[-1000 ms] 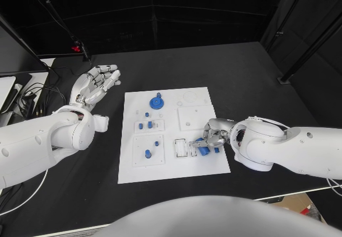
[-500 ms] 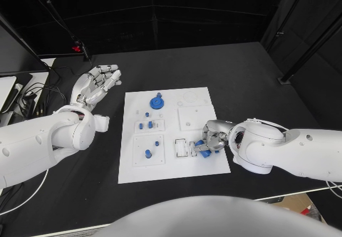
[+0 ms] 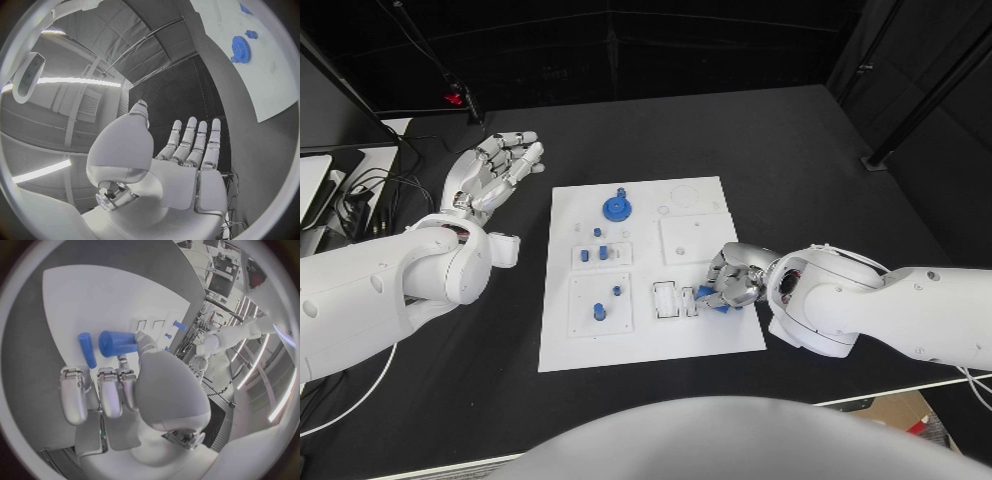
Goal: Assemble the parts on the task board
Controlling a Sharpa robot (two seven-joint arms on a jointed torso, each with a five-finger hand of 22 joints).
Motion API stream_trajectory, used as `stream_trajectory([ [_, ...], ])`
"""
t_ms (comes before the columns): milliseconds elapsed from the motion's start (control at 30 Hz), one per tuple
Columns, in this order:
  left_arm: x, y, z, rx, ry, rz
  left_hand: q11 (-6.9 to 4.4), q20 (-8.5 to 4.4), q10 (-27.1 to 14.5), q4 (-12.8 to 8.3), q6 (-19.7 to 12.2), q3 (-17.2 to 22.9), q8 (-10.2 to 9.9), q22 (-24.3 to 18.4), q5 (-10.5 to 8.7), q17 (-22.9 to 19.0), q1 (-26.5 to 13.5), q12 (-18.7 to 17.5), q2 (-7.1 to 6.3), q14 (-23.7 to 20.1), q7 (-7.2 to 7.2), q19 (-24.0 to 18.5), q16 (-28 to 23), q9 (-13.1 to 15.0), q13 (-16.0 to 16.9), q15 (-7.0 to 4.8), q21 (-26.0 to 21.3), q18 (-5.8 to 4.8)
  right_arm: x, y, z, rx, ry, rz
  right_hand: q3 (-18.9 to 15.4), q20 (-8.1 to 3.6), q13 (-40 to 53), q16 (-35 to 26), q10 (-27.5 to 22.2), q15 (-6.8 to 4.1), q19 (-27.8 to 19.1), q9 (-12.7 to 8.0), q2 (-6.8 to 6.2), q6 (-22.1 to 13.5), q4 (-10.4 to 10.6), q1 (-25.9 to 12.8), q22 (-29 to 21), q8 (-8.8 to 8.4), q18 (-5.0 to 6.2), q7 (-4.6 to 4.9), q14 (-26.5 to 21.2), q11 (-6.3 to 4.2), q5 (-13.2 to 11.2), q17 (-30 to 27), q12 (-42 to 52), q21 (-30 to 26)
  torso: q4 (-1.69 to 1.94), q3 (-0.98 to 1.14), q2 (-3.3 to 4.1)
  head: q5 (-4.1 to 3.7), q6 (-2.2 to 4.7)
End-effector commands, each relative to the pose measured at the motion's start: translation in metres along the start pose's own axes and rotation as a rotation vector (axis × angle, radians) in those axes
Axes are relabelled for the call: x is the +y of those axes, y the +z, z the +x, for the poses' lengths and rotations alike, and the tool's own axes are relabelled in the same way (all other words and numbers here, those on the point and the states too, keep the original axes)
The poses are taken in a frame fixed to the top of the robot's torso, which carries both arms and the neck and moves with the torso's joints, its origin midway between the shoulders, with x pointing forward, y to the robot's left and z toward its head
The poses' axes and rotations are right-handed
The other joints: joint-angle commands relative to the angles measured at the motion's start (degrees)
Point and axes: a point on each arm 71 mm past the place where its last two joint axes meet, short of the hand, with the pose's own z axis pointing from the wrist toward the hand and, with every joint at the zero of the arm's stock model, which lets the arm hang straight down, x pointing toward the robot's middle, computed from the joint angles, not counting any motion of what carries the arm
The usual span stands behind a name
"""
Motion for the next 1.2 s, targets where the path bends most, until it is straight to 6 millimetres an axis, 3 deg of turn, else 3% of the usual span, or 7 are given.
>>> stream_trajectory([
  [33,-0.007,0.000,0.000,0.005,-0.006,0.086,0.15,-0.05,-0.4,-0.1,-0.3,0.2,0.2,-0.1,0.28,0.0,-0.1,0.2,0.55,-0.4,8.83,0.3,0.3,-0.1,0.0,-0.15,0.3,0.13,-0.005,-0.004,0.009,0.052,0.253,0.034,1.0,0.28,15.1,0.1,6.0,0.17,6.0,-0.7,0.77,3.4,-0.5,0.2,15.1,-1.02,-0.42,-2.11,6.1,-0.21,1.4,15.1,0.1,0.2,0.02,-0.01,0.04,-0.02,0.00],
  [233,-0.006,0.000,-0.001,0.004,-0.005,0.084,0.15,-0.05,-0.4,-0.1,-0.3,0.2,0.2,-0.1,0.28,0.0,-0.1,0.2,0.55,-0.4,8.83,0.3,0.3,-0.1,0.0,-0.15,0.3,0.13,-0.009,-0.012,0.007,0.046,0.415,0.055,1.5,0.15,15.1,0.1,6.0,-0.02,6.0,-1.1,0.47,4.9,-0.7,-0.1,15.1,-2.28,-0.42,-2.39,6.1,-0.43,2.4,15.1,0.1,0.2,0.01,-0.04,0.02,0.01,0.00],
  [633,-0.005,0.000,0.001,0.006,-0.007,0.080,0.15,-0.05,-0.4,-0.1,-0.3,0.2,0.2,-0.1,0.28,0.0,-0.1,0.2,0.55,-0.4,8.83,0.3,0.3,-0.1,0.0,-0.15,0.3,0.13,-0.006,-0.027,0.001,0.019,0.574,0.031,1.2,0.01,15.1,0.1,6.0,-0.16,6.0,-1.5,0.01,6.0,0.0,-1.7,15.1,-3.96,-0.42,-2.47,6.1,-0.54,2.8,15.1,0.1,0.2,0.16,-0.02,0.02,-0.09,0.00],
  [867,-0.004,0.001,0.003,0.009,-0.009,0.080,0.15,-0.05,-0.5,-0.1,-0.3,0.2,0.2,-0.2,0.33,-0.1,-0.1,0.3,0.68,-0.4,8.83,0.2,0.4,-0.1,-0.1,-0.15,0.3,0.12,-0.003,-0.027,-0.004,-0.011,0.627,0.011,1.1,-0.04,15.1,0.1,6.0,-0.21,6.0,-1.7,-0.12,6.5,0.4,-2.4,15.1,-4.78,-0.42,-2.49,6.1,-0.58,2.7,15.1,0.1,0.2,0.20,-0.04,0.03,0.06,0.00],
  [1000,-0.004,0.001,0.003,0.008,-0.007,0.080,0.15,-0.05,-0.5,-0.1,-0.3,0.2,0.2,-0.2,0.33,-0.1,-0.1,0.3,0.68,-0.4,8.83,0.2,0.4,-0.1,-0.1,-0.15,0.3,0.12,0.000,-0.025,-0.004,-0.014,0.668,0.002,0.9,-0.06,15.1,0.1,6.0,-0.22,6.0,-1.8,-0.22,6.7,0.7,-2.9,15.1,-5.32,-0.42,-2.48,6.1,-0.58,2.8,15.1,0.1,0.2,0.04,-0.12,0.03,0.22,0.00],
  [1200,-0.004,0.002,0.004,0.011,-0.009,0.081,0.15,-0.05,-0.5,-0.1,-0.3,0.2,0.2,-0.2,0.33,-0.1,-0.1,0.3,0.68,-0.4,8.83,0.2,0.4,-0.1,-0.1,-0.15,0.3,0.12,0.005,-0.020,0.000,-0.020,0.729,0.021,0.5,-0.08,15.1,0.1,6.0,-0.22,6.0,-1.9,-0.46,7.2,1.0,-3.6,15.1,-5.90,-0.42,-2.52,6.1,-0.61,2.7,15.1,0.1,0.2,0.24,-0.06,-0.01,0.02,0.00],
])
